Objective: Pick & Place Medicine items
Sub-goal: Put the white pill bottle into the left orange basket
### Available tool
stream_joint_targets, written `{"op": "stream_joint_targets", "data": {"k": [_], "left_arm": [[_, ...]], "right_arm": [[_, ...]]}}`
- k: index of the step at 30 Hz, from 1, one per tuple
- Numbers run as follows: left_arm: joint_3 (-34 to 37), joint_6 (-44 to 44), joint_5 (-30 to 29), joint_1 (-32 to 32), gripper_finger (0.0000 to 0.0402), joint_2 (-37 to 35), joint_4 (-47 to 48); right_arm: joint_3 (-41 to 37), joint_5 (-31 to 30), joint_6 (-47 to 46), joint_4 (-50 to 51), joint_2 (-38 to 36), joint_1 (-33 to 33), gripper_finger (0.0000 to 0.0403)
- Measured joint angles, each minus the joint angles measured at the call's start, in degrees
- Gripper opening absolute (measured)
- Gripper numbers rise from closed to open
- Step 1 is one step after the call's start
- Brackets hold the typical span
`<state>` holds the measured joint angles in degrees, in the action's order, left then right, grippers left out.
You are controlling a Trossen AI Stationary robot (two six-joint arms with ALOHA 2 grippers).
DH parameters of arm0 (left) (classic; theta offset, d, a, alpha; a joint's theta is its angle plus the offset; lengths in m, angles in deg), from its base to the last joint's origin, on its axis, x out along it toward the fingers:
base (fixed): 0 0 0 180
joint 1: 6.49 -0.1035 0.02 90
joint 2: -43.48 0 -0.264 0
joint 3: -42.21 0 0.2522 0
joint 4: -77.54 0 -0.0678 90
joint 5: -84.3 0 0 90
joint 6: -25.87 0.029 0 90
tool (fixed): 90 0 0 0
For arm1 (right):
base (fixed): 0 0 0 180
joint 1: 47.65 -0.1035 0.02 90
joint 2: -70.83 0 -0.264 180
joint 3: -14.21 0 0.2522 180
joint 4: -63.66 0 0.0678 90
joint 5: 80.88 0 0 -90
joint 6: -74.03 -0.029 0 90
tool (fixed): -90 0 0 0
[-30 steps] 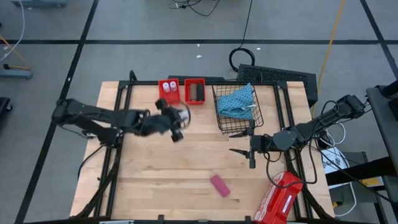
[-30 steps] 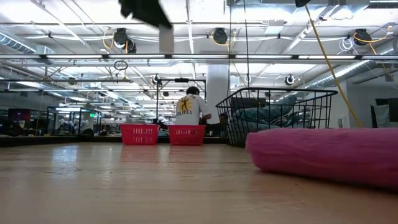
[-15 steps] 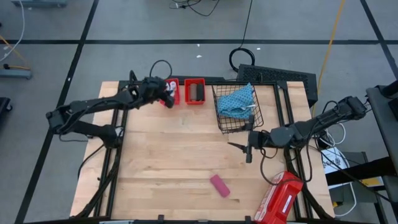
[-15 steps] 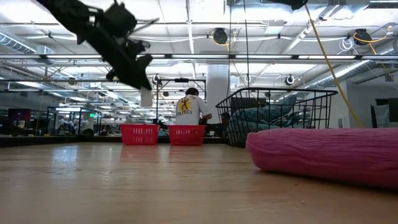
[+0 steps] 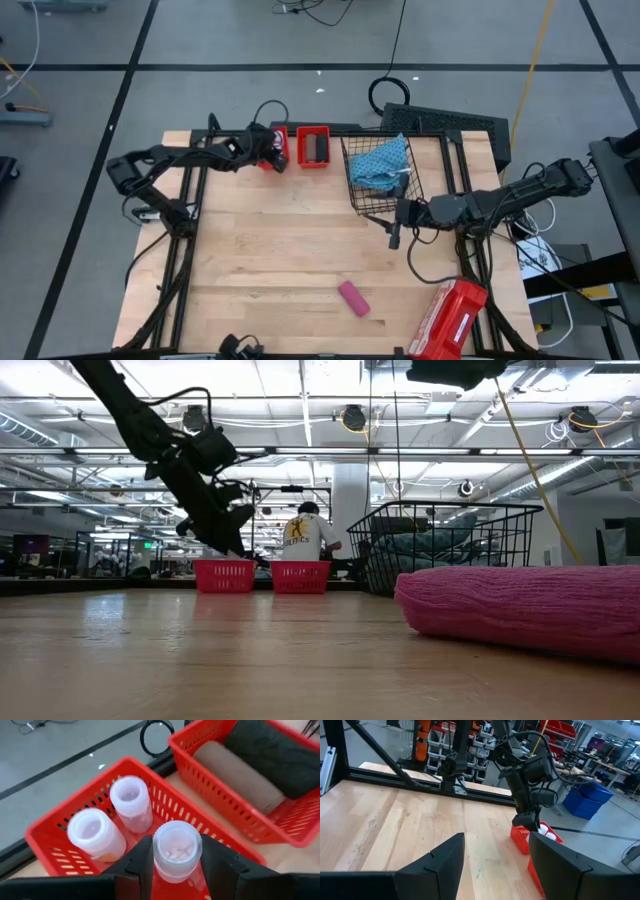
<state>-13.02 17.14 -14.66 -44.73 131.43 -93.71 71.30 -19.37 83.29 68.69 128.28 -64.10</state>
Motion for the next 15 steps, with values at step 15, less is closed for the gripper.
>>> {"op": "stream_joint_targets", "data": {"k": [15], "left_arm": [[0.0, 0.7, -0.5, 0.0, 0.0163, 2.8, -1.7]], "right_arm": [[0.0, 0.0, 0.1, 0.7, 0.0, 0.0, 0.0210]]}}
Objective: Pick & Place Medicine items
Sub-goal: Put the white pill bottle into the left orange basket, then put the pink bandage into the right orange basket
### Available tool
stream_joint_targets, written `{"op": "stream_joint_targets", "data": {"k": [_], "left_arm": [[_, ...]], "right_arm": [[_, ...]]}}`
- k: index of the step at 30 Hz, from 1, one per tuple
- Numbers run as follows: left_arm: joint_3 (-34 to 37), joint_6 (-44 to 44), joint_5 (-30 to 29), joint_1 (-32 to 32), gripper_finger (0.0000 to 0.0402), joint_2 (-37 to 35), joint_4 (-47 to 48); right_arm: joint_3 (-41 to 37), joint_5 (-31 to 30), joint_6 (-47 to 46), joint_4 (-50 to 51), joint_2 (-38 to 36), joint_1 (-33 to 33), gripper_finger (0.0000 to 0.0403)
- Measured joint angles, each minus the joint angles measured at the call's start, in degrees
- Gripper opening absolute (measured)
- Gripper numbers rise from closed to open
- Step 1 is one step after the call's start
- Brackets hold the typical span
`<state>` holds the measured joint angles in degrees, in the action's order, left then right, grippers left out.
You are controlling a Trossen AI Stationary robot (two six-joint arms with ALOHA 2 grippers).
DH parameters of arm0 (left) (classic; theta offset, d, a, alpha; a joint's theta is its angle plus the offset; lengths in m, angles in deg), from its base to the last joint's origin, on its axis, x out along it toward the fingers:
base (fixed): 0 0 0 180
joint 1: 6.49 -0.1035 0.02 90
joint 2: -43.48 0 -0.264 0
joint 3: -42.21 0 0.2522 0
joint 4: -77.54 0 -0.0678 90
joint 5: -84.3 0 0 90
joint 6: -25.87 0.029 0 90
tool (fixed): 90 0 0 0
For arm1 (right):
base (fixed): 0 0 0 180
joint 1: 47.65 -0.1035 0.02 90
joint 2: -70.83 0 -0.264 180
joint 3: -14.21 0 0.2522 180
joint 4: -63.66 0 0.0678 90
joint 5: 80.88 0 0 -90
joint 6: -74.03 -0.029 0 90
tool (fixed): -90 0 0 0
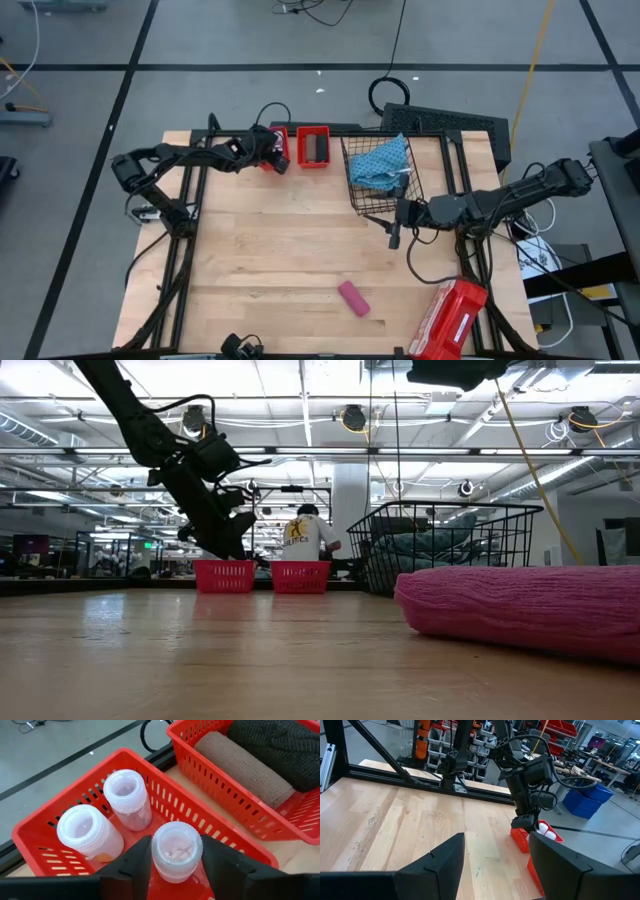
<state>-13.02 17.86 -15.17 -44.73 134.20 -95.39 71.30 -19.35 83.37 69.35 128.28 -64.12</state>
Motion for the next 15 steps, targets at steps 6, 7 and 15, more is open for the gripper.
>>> {"op": "stream_joint_targets", "data": {"k": [6, 7, 15], "left_arm": [[0.0, 0.4, 0.0, 0.0, 0.0232, -0.3, 0.9], [0.0, 0.4, -0.1, 0.0, 0.0241, -0.3, 1.0], [-2.3, 2.0, 0.0, 0.2, 0.0277, -2.8, 5.9]], "right_arm": [[0.0, 0.0, -0.3, 0.2, 0.0, 0.0, 0.0210], [0.0, 0.0, -0.3, 0.2, 0.0, 0.0, 0.0210], [0.0, 0.0, -0.2, 0.2, 0.0, 0.0, 0.0210]]}}
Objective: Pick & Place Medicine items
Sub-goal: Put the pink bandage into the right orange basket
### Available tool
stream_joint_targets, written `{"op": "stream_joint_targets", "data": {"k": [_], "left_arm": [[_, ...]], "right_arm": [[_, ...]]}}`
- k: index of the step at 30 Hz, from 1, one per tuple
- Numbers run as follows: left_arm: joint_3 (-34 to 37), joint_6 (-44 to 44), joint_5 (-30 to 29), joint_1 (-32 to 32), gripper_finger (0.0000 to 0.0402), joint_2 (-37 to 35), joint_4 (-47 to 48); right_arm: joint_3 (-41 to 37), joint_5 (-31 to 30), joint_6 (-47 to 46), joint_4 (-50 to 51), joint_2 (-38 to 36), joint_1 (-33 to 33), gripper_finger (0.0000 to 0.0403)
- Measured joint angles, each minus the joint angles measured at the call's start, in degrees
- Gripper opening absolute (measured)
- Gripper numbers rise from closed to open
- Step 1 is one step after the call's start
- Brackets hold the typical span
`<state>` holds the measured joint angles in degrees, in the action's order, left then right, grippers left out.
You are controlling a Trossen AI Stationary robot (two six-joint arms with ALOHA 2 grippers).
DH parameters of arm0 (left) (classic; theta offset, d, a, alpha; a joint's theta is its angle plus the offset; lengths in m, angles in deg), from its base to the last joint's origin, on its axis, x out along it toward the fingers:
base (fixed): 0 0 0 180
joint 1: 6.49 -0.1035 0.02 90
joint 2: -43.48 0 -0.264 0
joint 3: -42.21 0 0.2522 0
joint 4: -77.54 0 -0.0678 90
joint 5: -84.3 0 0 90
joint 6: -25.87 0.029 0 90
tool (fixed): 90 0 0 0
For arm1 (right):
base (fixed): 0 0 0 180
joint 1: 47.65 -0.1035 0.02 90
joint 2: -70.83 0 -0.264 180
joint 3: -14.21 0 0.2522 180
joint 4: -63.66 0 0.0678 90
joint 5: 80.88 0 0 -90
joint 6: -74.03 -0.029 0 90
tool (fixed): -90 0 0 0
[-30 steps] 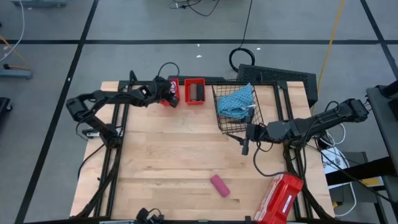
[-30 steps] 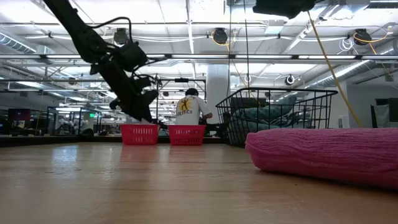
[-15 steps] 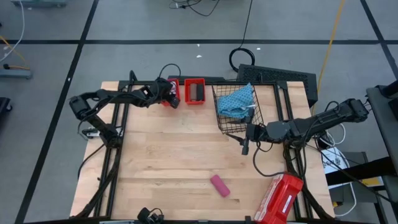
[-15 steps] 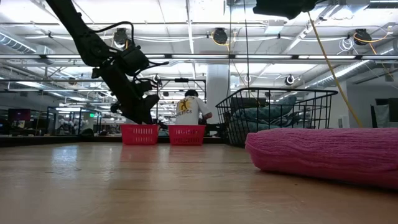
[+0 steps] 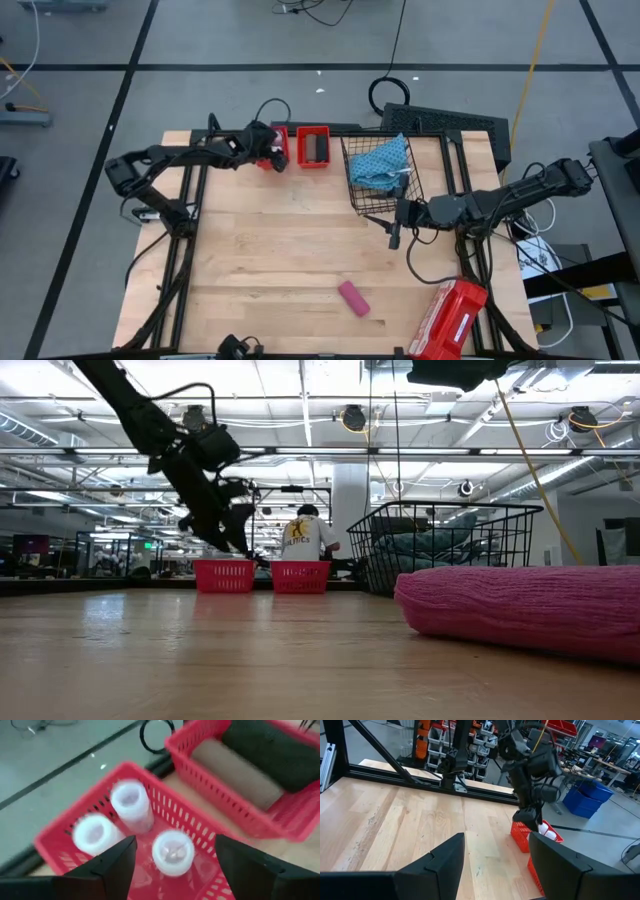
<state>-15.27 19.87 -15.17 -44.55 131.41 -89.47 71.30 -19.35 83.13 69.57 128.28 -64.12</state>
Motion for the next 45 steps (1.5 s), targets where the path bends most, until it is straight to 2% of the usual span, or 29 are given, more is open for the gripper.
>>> {"op": "stream_joint_targets", "data": {"k": [6, 16, 18, 23, 25, 27, 31, 37, 42, 45], "left_arm": [[-1.9, -1.5, 0.5, 1.2, 0.0279, -8.2, 5.4], [-1.9, -7.4, 5.4, 7.8, 0.0276, -19.7, 2.2], [-1.9, -8.0, 9.3, 9.2, 0.0278, -20.6, 0.1], [-1.9, -2.4, 30.4, 15.3, 0.0271, -20.4, -3.9], [-2.0, 0.2, 33.4, 20.1, 0.0266, -19.2, -6.2], [-1.9, 0.6, 31.8, 25.4, 0.0261, -17.9, -7.3], [-2.9, 1.6, 23.6, 35.1, 0.0251, -14.6, -11.5], [-10.2, 3.6, 20.5, 46.2, 0.0255, -6.3, -10.4], [-21.7, 9.2, 22.2, 52.4, 0.0280, 4.1, 5.6], [-30.1, 15.2, 20.0, 54.8, 0.0291, 11.6, 15.4]], "right_arm": [[0.0, 0.0, 0.6, 0.0, 0.0, 0.0, 0.0210], [0.0, 0.0, 0.6, -0.7, 0.0, -0.1, 0.0210], [0.0, 0.0, 0.6, -1.0, 0.0, -0.1, 0.0210], [0.0, 0.2, 0.6, -1.0, 0.0, -0.1, 0.0210], [0.0, 0.2, 0.6, -1.0, 0.0, -0.1, 0.0210], [0.0, 0.2, 0.5, -1.0, 0.0, -0.1, 0.0210], [0.0, 0.2, -1.6, -1.0, 0.0, -0.1, 0.0210], [0.0, 0.2, -0.7, -1.2, 0.0, -0.1, 0.0210], [0.0, 0.2, -1.0, -1.8, 0.0, -0.1, 0.0210], [0.0, 1.6, -2.5, -2.0, 0.0, -0.1, 0.0210]]}}
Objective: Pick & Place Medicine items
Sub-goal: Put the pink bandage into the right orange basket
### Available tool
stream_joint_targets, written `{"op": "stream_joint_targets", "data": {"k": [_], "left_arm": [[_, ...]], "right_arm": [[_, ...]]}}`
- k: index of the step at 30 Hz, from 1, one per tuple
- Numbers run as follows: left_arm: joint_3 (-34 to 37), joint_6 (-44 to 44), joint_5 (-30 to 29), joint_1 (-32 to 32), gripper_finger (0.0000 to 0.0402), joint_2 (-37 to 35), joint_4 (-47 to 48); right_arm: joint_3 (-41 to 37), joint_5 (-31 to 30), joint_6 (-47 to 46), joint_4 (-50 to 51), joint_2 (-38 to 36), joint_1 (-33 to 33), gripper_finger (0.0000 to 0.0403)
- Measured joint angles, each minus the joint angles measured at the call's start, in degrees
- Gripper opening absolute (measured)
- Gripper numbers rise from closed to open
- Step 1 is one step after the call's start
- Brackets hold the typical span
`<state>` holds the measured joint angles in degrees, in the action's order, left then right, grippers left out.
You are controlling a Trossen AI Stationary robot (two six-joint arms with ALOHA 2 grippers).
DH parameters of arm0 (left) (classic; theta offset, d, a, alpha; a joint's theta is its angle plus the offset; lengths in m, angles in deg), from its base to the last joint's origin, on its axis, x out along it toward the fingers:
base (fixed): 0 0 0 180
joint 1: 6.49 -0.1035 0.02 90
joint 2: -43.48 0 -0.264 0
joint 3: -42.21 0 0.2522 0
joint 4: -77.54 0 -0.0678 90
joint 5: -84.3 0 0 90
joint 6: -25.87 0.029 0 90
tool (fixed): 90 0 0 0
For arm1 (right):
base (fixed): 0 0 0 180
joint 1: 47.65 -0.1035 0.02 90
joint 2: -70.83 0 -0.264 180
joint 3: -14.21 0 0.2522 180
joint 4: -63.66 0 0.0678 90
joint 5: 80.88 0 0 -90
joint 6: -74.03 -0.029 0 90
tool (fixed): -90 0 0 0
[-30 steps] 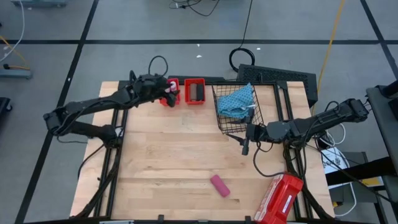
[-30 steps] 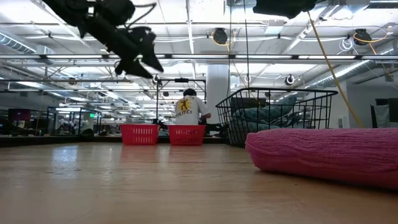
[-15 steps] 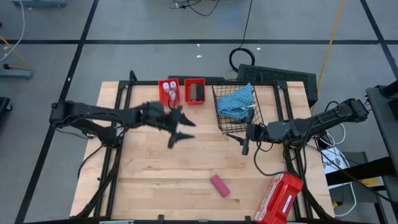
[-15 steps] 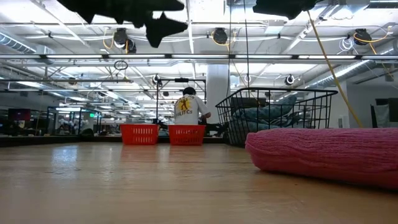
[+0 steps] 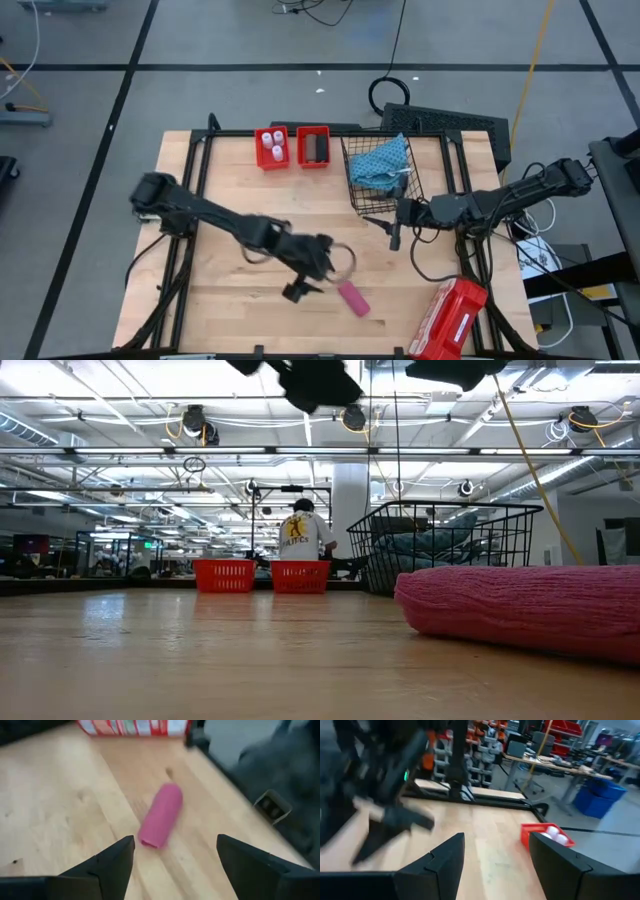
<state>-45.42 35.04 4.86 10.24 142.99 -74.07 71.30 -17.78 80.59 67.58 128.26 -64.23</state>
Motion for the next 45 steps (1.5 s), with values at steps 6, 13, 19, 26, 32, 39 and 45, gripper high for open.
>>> {"op": "stream_joint_targets", "data": {"k": [6, 13, 19, 26, 32, 39, 45], "left_arm": [[-9.7, 6.7, 5.3, 0.5, 0.0300, 11.5, 4.6], [-10.4, 12.3, 11.3, -2.0, 0.0282, 14.8, 1.9], [-10.5, 17.6, 4.7, -2.7, 0.0270, 16.5, -0.7], [-10.4, 16.6, 5.8, -2.0, 0.0269, 19.0, -2.9], [-10.6, 17.7, 5.8, -1.6, 0.0269, 22.4, -9.0], [-10.4, 17.4, 7.0, -1.7, 0.0269, 25.8, -11.2], [-10.5, 14.0, 8.0, -2.7, 0.0269, 27.3, -12.4]], "right_arm": [[0.0, 6.2, -1.5, -0.7, -1.3, -0.3, 0.0210], [0.0, 6.2, -4.3, 6.6, -6.7, -1.5, 0.0210], [0.0, 6.2, -4.3, 7.4, -7.7, -1.6, 0.0210], [-0.1, 6.2, -4.3, 8.5, -7.4, -1.6, 0.0210], [0.0, 6.2, -4.3, 7.9, -6.8, -1.5, 0.0210], [0.0, 6.1, -4.4, 7.6, -5.9, -1.5, 0.0210], [-0.1, 6.1, -4.1, 7.8, -5.5, -1.5, 0.0210]]}}
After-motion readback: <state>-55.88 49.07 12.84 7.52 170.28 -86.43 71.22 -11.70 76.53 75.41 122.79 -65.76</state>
